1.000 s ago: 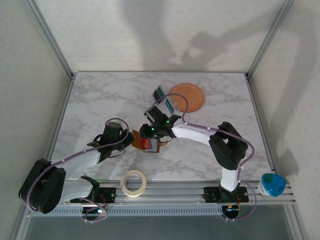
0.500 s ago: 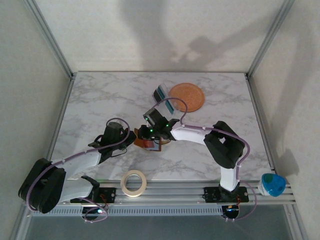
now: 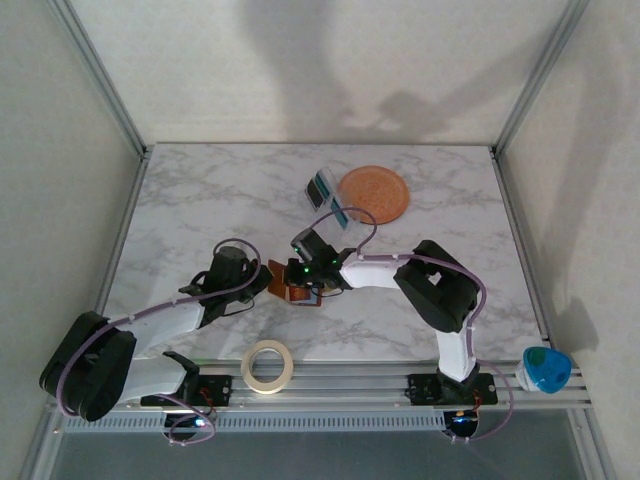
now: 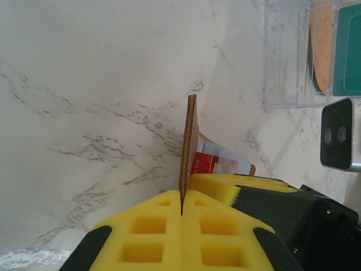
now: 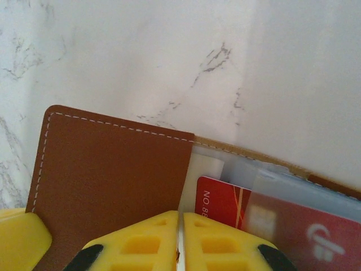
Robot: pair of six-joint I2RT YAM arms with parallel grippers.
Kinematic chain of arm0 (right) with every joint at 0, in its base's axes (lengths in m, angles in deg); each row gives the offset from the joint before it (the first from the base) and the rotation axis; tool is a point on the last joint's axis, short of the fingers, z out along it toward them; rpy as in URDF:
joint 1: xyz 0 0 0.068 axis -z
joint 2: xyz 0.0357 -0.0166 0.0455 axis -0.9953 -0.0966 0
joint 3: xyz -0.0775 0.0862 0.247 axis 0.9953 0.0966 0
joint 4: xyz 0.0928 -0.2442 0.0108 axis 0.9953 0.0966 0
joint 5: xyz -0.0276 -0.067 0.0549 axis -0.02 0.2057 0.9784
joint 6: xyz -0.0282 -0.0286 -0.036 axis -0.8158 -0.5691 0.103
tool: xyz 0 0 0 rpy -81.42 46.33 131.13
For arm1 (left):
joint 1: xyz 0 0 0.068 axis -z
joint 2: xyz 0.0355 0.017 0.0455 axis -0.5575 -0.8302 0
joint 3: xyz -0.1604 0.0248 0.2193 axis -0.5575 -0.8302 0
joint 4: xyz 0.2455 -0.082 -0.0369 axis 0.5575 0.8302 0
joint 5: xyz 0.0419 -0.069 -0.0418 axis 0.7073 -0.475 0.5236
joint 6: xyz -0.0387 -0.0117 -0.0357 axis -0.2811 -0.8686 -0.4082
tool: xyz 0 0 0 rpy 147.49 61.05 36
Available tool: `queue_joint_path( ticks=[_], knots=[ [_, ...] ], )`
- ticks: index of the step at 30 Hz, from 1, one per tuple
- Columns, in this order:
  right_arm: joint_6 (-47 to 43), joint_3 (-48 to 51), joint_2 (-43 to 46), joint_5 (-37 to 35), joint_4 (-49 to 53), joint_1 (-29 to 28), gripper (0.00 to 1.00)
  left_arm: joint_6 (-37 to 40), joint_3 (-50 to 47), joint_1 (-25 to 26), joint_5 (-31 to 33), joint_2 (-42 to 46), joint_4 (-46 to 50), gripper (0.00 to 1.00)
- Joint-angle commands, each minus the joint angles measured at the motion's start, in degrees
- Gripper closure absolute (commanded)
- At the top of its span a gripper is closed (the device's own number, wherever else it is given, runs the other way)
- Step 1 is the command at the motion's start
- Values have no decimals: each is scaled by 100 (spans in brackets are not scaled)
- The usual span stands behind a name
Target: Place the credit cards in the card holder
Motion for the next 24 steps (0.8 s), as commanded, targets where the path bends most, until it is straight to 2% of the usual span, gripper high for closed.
queue_joint_path(
  ticks=[1, 7, 15, 20, 24],
  knots=[
    [-141, 165, 144, -455, 268, 21, 89, -66, -42, 59, 35, -82, -235, 100],
    [-239, 52, 342, -617, 486, 19, 86, -82, -46, 124, 30, -207, -299, 100],
    [-421, -65, 645, -487, 711, 71, 71, -202, -76, 198, 101, -193, -340, 100],
    [-759, -207, 757, -657, 1329, 161, 56, -283, -70, 334, 140, -202, -362, 100],
    [-874, -313, 686, -607, 1585, 62, 48, -282, -46, 367, 215, -209, -308, 100]
  ],
)
